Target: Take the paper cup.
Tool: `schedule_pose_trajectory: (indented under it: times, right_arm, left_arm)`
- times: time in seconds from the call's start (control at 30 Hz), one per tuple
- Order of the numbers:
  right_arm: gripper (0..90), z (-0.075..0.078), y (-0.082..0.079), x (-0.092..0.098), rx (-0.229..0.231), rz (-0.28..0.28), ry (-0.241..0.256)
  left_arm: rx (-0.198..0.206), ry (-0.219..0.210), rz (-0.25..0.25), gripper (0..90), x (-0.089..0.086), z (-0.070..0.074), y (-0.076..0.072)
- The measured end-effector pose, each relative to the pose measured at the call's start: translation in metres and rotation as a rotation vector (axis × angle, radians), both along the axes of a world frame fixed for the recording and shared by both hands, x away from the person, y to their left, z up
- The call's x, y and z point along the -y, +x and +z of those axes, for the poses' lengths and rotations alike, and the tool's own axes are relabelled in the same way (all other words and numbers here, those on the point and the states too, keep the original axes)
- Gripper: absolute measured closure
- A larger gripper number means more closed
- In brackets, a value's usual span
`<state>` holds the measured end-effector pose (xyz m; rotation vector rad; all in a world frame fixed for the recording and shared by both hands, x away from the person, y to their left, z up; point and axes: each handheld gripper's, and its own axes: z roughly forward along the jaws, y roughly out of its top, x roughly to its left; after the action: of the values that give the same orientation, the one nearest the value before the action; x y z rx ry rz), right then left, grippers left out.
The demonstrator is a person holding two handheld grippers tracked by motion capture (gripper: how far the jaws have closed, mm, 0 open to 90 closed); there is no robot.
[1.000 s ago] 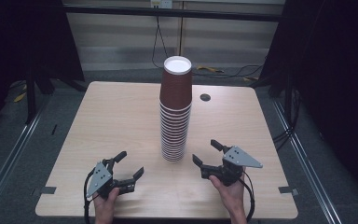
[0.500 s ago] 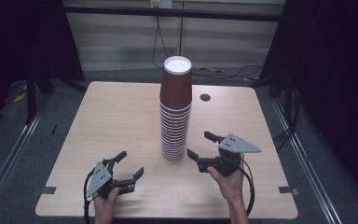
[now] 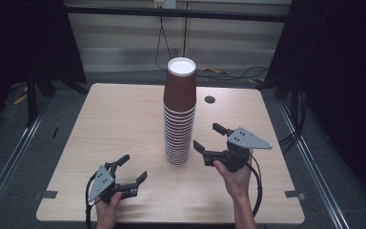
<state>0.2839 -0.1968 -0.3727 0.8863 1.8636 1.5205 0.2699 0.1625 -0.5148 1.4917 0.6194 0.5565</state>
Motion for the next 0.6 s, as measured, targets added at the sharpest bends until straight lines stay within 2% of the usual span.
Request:
schedule_pose_trajectory:
  times: [0.1, 0.2, 0.27, 0.43, 0.53, 0.57, 0.6]
  right_arm:
    - [15.3, 0.006, 0.003, -0.001, 0.012, 0.014, -0.001]
    - [13.1, 0.01, 0.006, -0.002, 0.033, 0.004, 0.013]
    - [13.1, 0.011, 0.007, -0.002, 0.027, 0.025, 0.021]
    - [13.5, 0.021, 0.01, -0.004, 0.049, 0.075, 0.021]
    - [13.6, 0.024, 0.011, -0.004, 0.037, 0.085, 0.019]
    - [15.3, 0.028, 0.012, -0.004, 0.03, 0.086, 0.006]
    - [17.9, 0.03, 0.013, -0.003, 0.027, 0.094, 0.002]
  left_arm:
    - [0.001, 0.0, -0.001, 15.5, 0.0, 0.0, 0.0]
    - [0.0, 0.0, -0.001, 15.5, 0.0, 0.0, 0.0]
    - [0.0, 0.0, 0.0, 15.5, 0.0, 0.0, 0.0]
    - [0.001, -0.001, -0.002, 15.5, 0.0, 0.0, 0.0]
    - [0.003, -0.001, -0.002, 15.5, 0.0, 0.0, 0.0]
    - [0.013, 0.013, -0.006, 15.5, -0.001, 0.0, 0.001]
    - [0.002, -0.001, -0.002, 15.5, 0.0, 0.0, 0.0]
